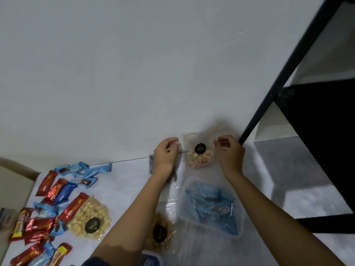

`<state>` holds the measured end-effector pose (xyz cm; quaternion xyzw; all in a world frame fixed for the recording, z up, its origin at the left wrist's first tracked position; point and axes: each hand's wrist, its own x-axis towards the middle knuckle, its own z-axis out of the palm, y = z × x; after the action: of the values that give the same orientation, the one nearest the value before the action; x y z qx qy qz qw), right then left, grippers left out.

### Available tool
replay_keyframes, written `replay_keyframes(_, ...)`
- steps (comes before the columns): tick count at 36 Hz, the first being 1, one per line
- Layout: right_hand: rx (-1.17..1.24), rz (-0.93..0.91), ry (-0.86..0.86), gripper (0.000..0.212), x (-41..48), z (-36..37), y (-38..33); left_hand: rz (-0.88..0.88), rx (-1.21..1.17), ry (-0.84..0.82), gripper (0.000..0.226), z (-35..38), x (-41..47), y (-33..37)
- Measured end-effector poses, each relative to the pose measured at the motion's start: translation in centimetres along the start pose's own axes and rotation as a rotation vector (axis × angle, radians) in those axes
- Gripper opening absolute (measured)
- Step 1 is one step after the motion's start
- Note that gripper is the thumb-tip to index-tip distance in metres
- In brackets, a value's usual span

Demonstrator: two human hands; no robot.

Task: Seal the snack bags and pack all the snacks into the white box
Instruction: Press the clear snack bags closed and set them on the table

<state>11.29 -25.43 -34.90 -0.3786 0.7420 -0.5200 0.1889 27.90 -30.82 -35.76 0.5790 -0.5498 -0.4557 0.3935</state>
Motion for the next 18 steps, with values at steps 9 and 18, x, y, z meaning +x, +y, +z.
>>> replay_keyframes(9, -0.284, 0.043, -0.588, 0.033, -5.4, 3.9, 0.0, -0.116, 0.480, -0.092, 0.049, -8.1, -5.0, -5.9)
replay_keyframes(18, -0.733, -0.021, -0.827, 0.060, -8.3, 8.8, -1.2, -0.261, 0.372, -0.302, 0.063, -10.9, -7.5, -7.8)
